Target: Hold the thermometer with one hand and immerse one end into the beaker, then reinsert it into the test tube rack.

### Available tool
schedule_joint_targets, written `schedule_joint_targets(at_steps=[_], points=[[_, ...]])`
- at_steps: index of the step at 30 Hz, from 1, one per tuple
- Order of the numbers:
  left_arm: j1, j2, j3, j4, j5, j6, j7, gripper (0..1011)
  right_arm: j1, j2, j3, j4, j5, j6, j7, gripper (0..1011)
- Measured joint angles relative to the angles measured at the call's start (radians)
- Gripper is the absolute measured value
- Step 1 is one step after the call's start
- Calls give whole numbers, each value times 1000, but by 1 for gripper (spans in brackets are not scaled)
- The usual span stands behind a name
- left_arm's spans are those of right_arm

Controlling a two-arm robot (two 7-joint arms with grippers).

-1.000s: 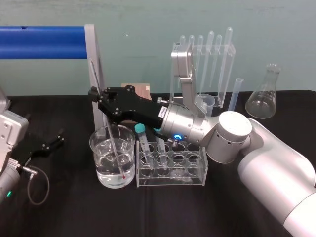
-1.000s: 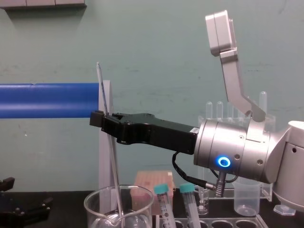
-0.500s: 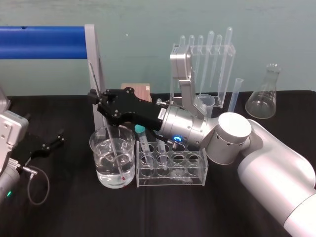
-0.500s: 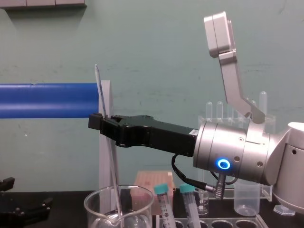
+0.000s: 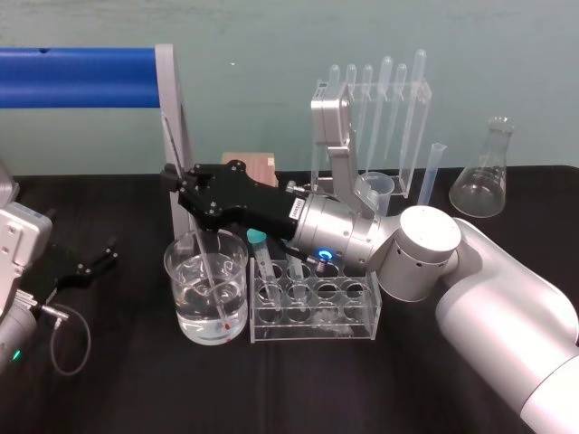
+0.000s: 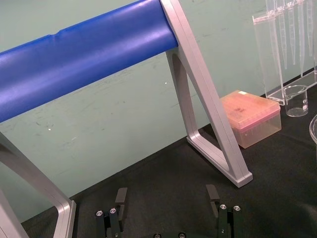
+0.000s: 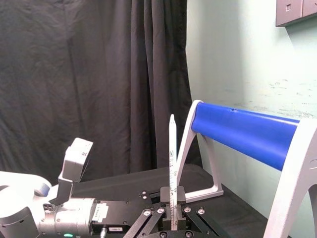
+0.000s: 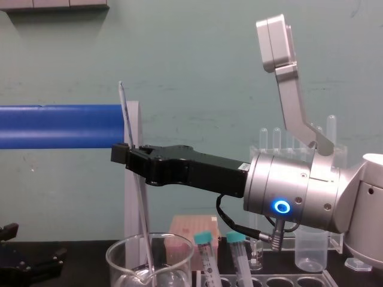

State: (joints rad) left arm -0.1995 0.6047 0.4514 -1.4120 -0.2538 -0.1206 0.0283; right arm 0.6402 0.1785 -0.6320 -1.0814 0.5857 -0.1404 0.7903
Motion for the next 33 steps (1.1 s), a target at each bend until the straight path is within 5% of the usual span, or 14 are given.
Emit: schedule_joint_targets(at_steps=[33], points=[[0, 0, 0, 0, 0, 0, 0, 1008, -18, 12, 0, -32, -6, 4, -18, 59]])
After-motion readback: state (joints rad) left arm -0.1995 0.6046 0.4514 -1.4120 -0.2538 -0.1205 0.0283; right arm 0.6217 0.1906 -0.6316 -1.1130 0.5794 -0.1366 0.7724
